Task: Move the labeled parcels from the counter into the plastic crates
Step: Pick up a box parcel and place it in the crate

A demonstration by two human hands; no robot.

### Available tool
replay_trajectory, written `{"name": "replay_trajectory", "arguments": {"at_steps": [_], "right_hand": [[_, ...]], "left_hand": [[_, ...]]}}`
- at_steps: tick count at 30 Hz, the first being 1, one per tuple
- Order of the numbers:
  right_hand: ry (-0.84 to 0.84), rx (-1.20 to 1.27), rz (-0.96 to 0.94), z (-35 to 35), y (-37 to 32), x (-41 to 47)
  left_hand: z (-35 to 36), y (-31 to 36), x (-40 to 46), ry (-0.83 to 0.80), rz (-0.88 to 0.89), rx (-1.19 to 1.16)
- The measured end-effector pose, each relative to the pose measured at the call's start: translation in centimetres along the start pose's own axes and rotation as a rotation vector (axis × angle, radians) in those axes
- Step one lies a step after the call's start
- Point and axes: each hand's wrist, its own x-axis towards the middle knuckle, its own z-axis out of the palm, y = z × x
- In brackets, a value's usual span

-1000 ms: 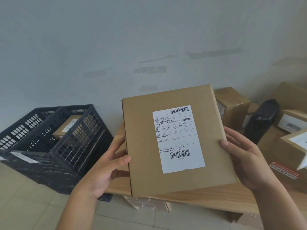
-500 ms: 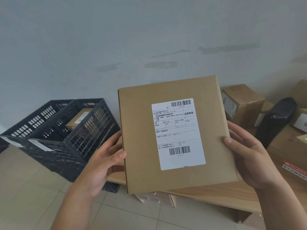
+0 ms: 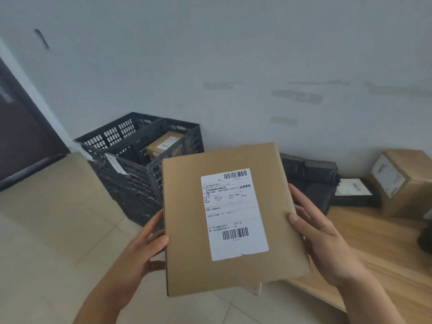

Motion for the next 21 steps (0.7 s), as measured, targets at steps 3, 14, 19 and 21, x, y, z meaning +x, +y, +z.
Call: {"name": "replay_trajectory", "arguments": {"at_steps": [3, 14, 19, 21], "right_hand": [[-0.077, -0.021, 0.098, 4.7, 1.7, 0.2], [-0.390, -0.101, 0.287, 18.7, 4.0, -2.5], [-0.419, -0.119, 0.278, 22.5, 4.9, -3.9], [-0.428, -0.113, 0.268, 23.7, 5.4, -4.5]], "left_hand": [[-4.2, -2.1, -3.7, 0.108, -0.073, -0.066], [-14.0, -7.8, -18.0, 0.318, -0.080, -0.168], [-16.3, -8.6, -21.8, 0.352, -0.070, -0.171], [-17.2, -9.0, -22.9, 0.364, -0.063, -0.175]]}}
